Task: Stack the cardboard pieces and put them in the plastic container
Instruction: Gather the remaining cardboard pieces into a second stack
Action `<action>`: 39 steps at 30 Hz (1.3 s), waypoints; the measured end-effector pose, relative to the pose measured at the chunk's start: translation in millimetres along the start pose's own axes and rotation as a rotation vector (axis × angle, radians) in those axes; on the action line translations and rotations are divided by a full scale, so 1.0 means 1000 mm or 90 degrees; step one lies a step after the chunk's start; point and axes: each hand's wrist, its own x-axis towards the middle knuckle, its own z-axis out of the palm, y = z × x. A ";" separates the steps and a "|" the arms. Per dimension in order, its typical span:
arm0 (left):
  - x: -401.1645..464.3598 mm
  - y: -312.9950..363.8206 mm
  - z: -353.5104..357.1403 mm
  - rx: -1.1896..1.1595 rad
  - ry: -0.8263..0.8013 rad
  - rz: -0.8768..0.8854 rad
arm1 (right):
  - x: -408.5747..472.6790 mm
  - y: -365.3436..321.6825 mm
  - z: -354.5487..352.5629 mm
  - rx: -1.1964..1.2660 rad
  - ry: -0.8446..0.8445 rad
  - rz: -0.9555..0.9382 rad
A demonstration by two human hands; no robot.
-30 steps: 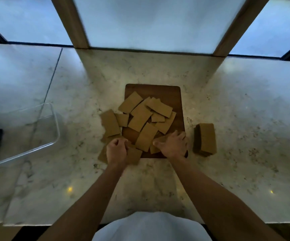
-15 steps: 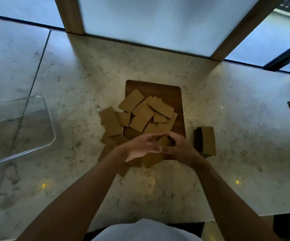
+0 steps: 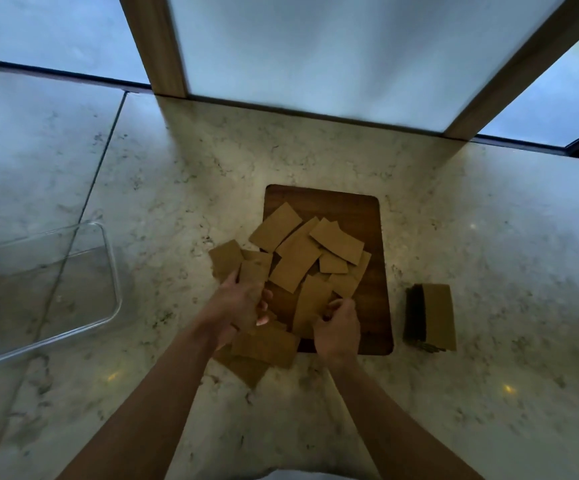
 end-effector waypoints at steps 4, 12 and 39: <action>0.015 0.006 0.021 0.225 0.096 0.077 | -0.002 0.010 -0.014 -0.018 -0.018 0.017; 0.028 0.000 0.048 0.262 0.169 0.014 | -0.012 -0.003 0.017 -0.166 0.021 -0.090; 0.013 0.024 -0.020 -0.325 -0.122 -0.052 | 0.079 -0.082 0.003 -0.258 -0.080 -0.260</action>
